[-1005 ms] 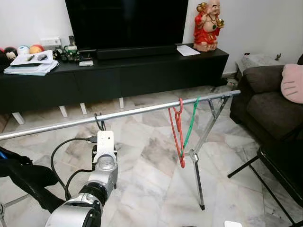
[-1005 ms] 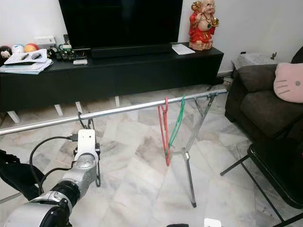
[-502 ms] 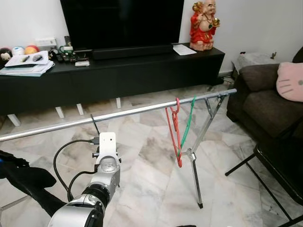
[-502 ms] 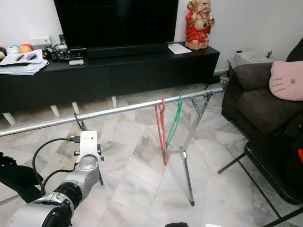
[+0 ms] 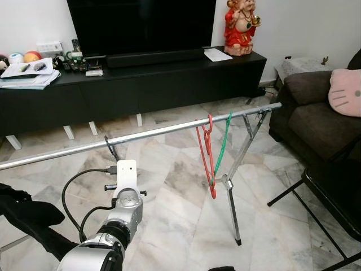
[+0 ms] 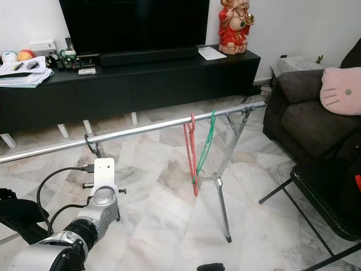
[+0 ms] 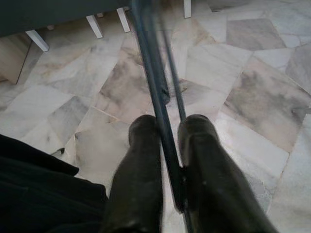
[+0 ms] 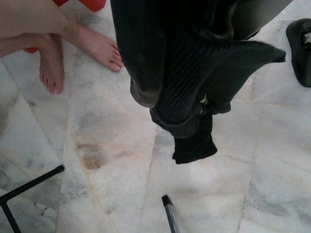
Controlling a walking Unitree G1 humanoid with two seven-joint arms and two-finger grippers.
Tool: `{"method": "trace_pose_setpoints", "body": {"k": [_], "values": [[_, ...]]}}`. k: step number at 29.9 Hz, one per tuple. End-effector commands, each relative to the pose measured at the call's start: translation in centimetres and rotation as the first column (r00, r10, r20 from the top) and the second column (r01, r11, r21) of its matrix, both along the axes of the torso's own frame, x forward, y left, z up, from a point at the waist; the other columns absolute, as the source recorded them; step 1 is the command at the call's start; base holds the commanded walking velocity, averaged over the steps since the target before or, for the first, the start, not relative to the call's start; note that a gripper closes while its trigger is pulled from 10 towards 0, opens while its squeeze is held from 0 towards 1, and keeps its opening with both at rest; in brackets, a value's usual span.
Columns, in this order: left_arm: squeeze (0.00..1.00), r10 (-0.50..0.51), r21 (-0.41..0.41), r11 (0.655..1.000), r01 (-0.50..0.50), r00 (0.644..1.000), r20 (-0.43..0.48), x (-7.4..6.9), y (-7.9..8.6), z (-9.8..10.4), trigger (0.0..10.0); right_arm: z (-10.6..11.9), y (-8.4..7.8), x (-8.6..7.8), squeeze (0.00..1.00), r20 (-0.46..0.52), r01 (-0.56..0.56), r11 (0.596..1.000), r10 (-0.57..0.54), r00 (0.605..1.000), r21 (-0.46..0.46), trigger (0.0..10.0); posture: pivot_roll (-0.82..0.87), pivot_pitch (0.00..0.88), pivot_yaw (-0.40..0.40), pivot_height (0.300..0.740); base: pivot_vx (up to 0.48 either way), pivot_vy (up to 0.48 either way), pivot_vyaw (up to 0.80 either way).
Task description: Hang hanger
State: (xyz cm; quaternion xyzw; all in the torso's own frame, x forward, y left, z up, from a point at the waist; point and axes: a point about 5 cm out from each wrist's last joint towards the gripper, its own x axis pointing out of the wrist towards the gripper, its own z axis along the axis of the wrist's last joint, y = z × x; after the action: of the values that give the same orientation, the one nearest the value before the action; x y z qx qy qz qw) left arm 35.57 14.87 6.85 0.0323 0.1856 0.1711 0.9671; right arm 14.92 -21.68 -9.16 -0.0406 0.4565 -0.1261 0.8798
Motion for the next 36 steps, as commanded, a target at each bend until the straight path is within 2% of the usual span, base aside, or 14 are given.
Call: {"method": "trace_pose_setpoints", "body": {"k": [1,12,17,18,20,23,29,30,31,33,34,36], "values": [[0.0,0.026,0.001,1.0,-0.026,0.999,-0.024,-0.4,0.7,-0.6,0.0,0.1,0.2,0.3,0.0,0.006,-0.007,1.0,0.007,1.0,-0.001,10.0,-0.07,0.026,0.018,0.74,0.0,0.0,0.0],[0.0,0.015,-0.009,1.0,-0.015,1.0,0.025,-0.2,1.3,-0.1,0.0,0.4,0.6,1.4,0.0,0.023,-0.009,1.0,0.009,1.0,0.009,10.0,-0.05,0.0,0.021,0.74,0.0,0.0,0.0],[0.0,-0.007,-0.025,1.0,0.009,0.996,0.09,-0.1,1.7,0.3,0.0,0.8,0.7,2.2,0.0,0.043,-0.005,1.0,0.004,0.999,0.013,10.0,-0.03,0.0,0.018,0.74,0.0,0.0,0.0],[0.0,-0.045,-0.009,0.999,0.047,0.988,0.146,-0.1,2.0,0.7,0.0,1.0,0.7,2.8,0.0,0.056,-0.005,1.0,0.004,0.998,0.016,10.0,-0.02,0.0,0.017,0.74,0.0,0.0,0.0],[0.0,-0.062,0.006,0.998,0.062,0.985,0.162,-0.2,2.2,0.8,0.0,1.1,0.7,3.1,0.0,0.063,-0.006,1.0,0.005,0.998,0.017,10.0,-0.02,0.0,0.017,0.74,0.0,0.0,0.0],[0.0,-0.095,0.046,0.995,0.089,0.979,0.18,-0.6,2.8,0.5,0.0,1.4,0.7,3.6,0.0,0.08,-0.004,1.0,0.003,0.997,0.019,10.0,-0.01,0.0,0.016,0.74,0.0,0.0,0.0],[0.0,-0.12,0.06,0.992,0.11,0.973,0.195,-1.7,3.9,-0.2,0.0,1.6,0.4,4.0,0.0,0.091,-0.007,1.0,0.005,0.996,0.015,10.0,0.02,0.0,0.007,0.74,0.0,0.0,0.0],[0.0,-0.133,0.069,0.99,0.121,0.972,0.193,-2.0,4.1,-0.5,0.0,1.6,0.4,4.0,0.0,0.091,-0.008,1.0,0.007,0.996,0.014,10.0,0.02,0.0,0.006,0.74,0.0,0.0,0.0],[0.0,-0.193,0.138,0.976,0.17,0.966,0.174,-2.7,4.6,-1.1,0.0,1.7,0.3,4.0,0.0,0.089,-0.011,1.0,0.01,0.996,0.011,10.0,0.03,0.0,0.004,0.74,0.0,0.0,0.0],[0.0,-0.213,0.155,0.97,0.188,0.963,0.165,-3.0,4.7,-1.3,0.0,1.7,0.2,4.0,0.0,0.088,-0.011,1.0,0.01,0.996,0.011,10.0,0.03,0.0,0.004,0.74,0.0,0.0,0.0],[0.0,-0.234,0.167,0.964,0.209,0.96,0.153,-3.9,5.3,-2.0,0.0,1.7,0.1,4.0,0.0,0.087,-0.011,1.0,0.011,0.996,0.008,10.0,0.03,0.0,0.004,0.74,0.0,0.0,0.0],[0.0,-0.246,0.18,0.959,0.219,0.959,0.143,-4.6,5.8,-2.4,0.0,1.7,0.0,4.0,0.0,0.088,-0.011,1.0,0.01,0.996,0.007,10.0,0.03,0.0,0.005,0.74,0.0,0.0,0.0]]}}
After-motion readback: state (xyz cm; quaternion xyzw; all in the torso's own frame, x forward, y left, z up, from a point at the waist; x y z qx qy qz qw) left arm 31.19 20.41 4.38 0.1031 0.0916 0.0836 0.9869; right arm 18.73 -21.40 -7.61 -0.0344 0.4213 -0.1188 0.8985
